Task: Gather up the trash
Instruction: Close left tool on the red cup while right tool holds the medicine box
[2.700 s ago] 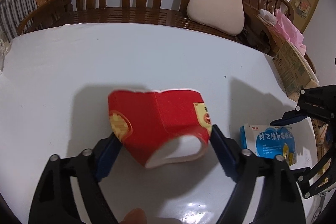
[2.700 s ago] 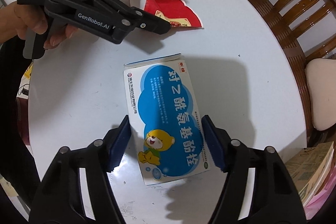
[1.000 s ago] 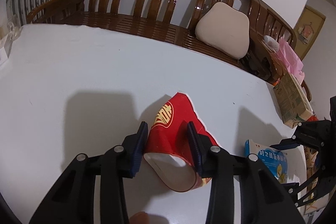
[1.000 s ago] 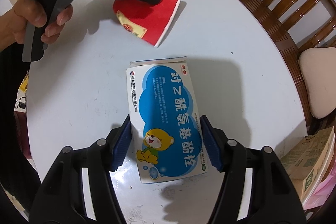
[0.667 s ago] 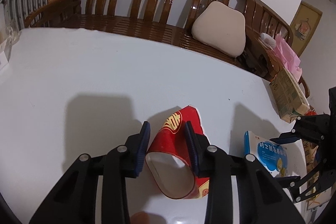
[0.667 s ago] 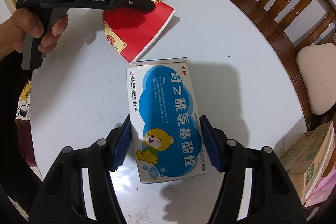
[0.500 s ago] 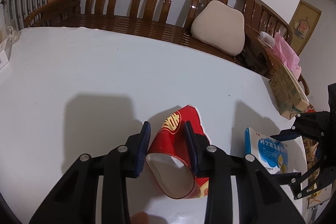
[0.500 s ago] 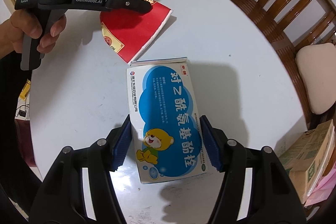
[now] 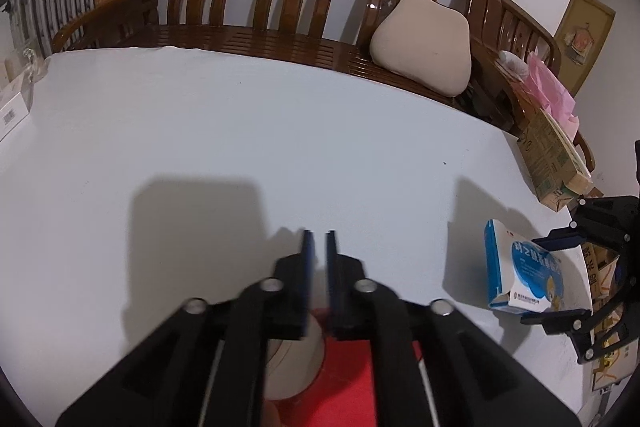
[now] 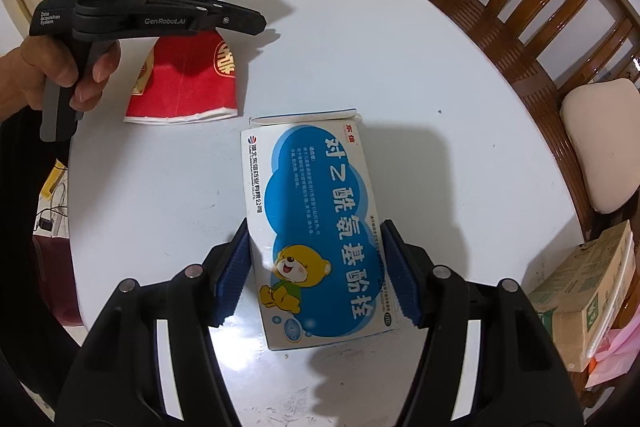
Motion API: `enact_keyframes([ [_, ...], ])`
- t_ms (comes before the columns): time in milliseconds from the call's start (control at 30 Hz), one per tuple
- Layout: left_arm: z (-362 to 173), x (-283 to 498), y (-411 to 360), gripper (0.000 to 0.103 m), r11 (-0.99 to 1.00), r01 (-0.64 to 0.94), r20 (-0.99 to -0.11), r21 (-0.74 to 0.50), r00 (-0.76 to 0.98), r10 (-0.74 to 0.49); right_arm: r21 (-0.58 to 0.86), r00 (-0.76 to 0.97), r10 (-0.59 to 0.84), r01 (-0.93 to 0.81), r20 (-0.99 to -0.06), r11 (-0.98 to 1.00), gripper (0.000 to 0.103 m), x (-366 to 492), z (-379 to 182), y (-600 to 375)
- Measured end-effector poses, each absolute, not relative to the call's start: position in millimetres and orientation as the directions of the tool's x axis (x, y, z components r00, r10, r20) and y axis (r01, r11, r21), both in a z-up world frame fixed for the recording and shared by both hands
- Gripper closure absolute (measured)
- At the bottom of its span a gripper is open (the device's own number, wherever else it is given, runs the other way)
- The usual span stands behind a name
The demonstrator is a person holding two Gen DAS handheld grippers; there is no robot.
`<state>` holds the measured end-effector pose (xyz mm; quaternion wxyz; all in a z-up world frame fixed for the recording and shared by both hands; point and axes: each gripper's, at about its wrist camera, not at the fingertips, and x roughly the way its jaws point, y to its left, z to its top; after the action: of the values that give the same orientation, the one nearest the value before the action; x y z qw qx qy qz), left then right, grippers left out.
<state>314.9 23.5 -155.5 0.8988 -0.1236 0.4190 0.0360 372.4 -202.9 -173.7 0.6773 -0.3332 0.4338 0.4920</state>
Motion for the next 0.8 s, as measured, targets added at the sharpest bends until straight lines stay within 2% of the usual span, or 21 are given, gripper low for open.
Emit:
enact_keyframes([
  [33, -154, 311, 24, 0.069, 0.970, -0.155, -0.767, -0.189, 0.640, -0.047, -0.021, 0.137, 0.375, -0.955, -0.917, 0.295, 0.042, 375, -174, -203],
  [67, -152, 308, 24, 0.036, 0.974, -0.150, -0.769, -0.171, 0.638, -0.037, -0.018, 0.133, 0.374, -0.955, -0.918, 0.296, 0.042, 376, -173, -203],
  [100, -151, 306, 25, 0.013, 0.976, -0.145, -0.767, -0.162, 0.641, -0.032, -0.018, 0.136, 0.376, -0.954, -0.917, 0.300, 0.042, 377, -172, -202],
  [400, -140, 282, 33, 0.008, 0.993, -0.084, -0.818, -0.087, 0.575, -0.023, -0.021, 0.145, 0.373, -0.949, -0.916, 0.315, 0.042, 373, -165, -199],
  [800, -171, 282, 31, 0.008, 0.988, -0.076, -0.841, -0.138, 0.536, -0.076, -0.020, 0.147, 0.363, -0.944, -0.920, 0.330, 0.042, 367, -164, -191],
])
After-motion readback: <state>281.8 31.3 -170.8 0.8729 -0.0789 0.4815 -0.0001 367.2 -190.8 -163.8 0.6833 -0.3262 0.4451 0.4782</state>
